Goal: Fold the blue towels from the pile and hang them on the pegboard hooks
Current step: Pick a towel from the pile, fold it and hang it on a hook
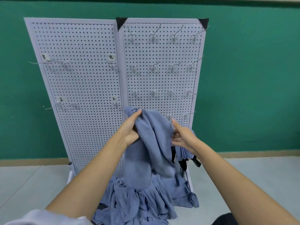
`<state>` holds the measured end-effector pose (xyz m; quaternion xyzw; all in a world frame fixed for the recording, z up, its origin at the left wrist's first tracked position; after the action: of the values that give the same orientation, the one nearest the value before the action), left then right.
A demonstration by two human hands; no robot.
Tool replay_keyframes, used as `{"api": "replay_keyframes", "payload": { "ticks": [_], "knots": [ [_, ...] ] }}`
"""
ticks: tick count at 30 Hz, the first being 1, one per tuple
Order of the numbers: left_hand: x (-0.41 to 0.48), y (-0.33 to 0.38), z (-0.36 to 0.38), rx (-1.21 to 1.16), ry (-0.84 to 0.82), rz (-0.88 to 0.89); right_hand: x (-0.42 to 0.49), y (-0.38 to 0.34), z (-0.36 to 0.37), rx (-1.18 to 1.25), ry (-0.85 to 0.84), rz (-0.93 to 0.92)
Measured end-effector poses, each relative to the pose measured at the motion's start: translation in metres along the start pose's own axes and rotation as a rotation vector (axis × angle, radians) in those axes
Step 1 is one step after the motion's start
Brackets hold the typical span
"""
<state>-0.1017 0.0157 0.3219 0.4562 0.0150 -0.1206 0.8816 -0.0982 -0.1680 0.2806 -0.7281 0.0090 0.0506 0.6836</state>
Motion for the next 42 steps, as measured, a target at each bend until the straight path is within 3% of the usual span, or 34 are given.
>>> {"api": "replay_keyframes", "payload": {
  "ticks": [4,9,13,21,30,38,42],
  "knots": [
    [0.005,0.001,0.005,-0.010,0.003,0.008,-0.003,-0.003,0.012,0.237,-0.113,-0.005],
    [0.007,0.013,-0.005,0.186,-0.009,0.041,0.003,-0.036,-0.008,0.336,0.077,-0.133],
    [0.008,0.040,-0.036,0.317,0.152,0.146,0.008,-0.053,-0.032,0.302,0.173,-0.182],
    [0.004,0.068,-0.069,0.196,0.259,0.171,0.010,-0.080,-0.070,0.409,0.262,-0.203],
    [-0.002,0.097,-0.067,0.308,0.293,0.270,0.009,-0.088,-0.077,0.153,0.197,-0.185],
    [-0.008,0.106,-0.071,0.258,0.252,0.312,0.008,-0.091,-0.094,0.109,0.380,-0.201],
    [-0.010,0.112,-0.075,0.295,0.263,0.341,0.009,-0.091,-0.097,0.086,0.393,-0.210]
  ]
}}
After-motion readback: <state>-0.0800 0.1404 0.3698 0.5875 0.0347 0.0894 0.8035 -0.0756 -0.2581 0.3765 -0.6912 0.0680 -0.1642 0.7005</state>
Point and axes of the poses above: each hand's wrist, its own x-axis towards the middle knuckle, its own z-axis out of the palm, y = z × x, the point moved 9 cm from there along x, towards the middle knuckle
